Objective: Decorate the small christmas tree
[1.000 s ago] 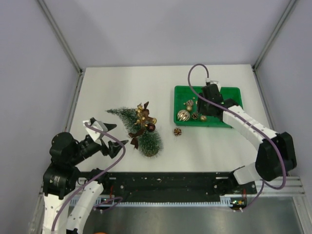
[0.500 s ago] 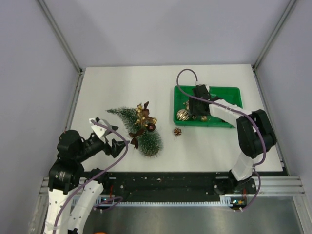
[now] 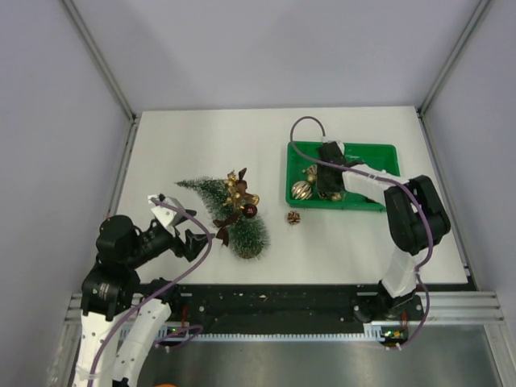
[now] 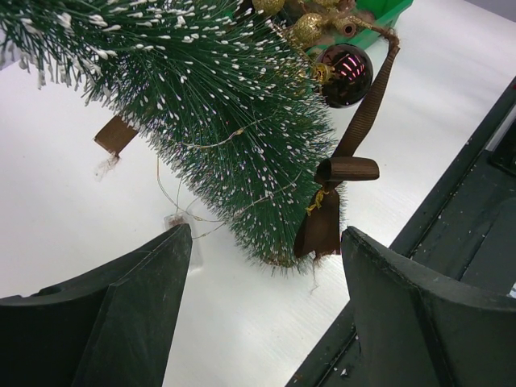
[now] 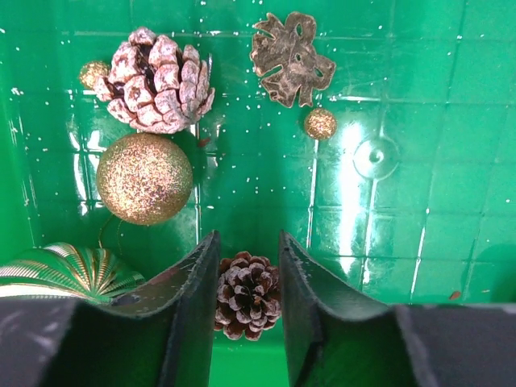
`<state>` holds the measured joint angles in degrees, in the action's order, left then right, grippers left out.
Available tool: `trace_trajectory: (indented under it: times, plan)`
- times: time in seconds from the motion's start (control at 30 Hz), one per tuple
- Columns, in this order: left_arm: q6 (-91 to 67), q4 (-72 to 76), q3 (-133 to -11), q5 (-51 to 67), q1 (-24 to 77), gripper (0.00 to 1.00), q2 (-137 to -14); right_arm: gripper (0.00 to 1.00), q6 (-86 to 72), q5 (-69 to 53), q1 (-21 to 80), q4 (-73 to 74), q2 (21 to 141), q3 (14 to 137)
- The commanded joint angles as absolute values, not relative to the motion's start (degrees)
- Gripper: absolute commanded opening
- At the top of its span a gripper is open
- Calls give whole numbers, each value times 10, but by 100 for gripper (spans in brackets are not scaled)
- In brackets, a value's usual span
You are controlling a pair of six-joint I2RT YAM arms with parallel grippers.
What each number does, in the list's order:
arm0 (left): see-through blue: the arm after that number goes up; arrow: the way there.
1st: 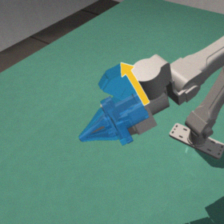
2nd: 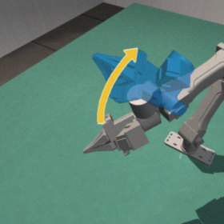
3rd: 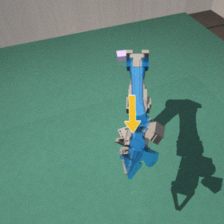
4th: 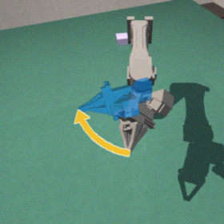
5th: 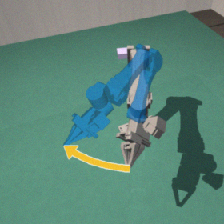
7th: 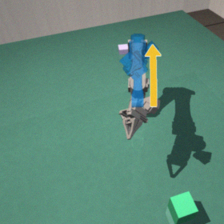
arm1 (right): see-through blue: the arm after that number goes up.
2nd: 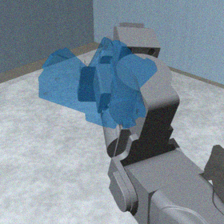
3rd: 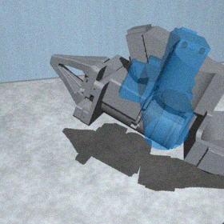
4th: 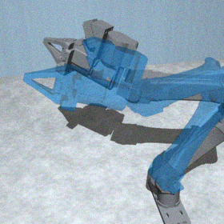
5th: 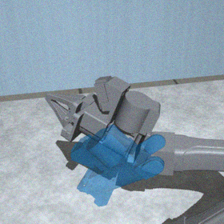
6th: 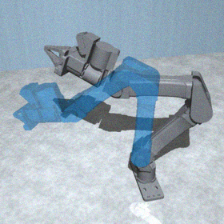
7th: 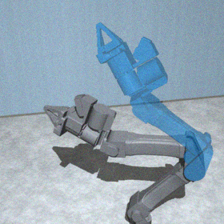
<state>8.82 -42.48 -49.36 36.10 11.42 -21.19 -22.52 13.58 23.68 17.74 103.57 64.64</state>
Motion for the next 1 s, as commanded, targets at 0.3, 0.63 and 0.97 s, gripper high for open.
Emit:
trace_trajectory:
  times: [0.3, 0.63, 0.97]
  plan:
    - [65, -381, -474, 355, 114, 80, -162, 22, -207, 149, 221, 187, 861, 664]
    - [49, -367, -450, 352, 114, 80, -142, 25, -278, -122, 221, 194, 637, 580]
    - [28, -339, -432, 406, 114, 80, -145, 24, -434, -280, 285, 48, 472, 433]
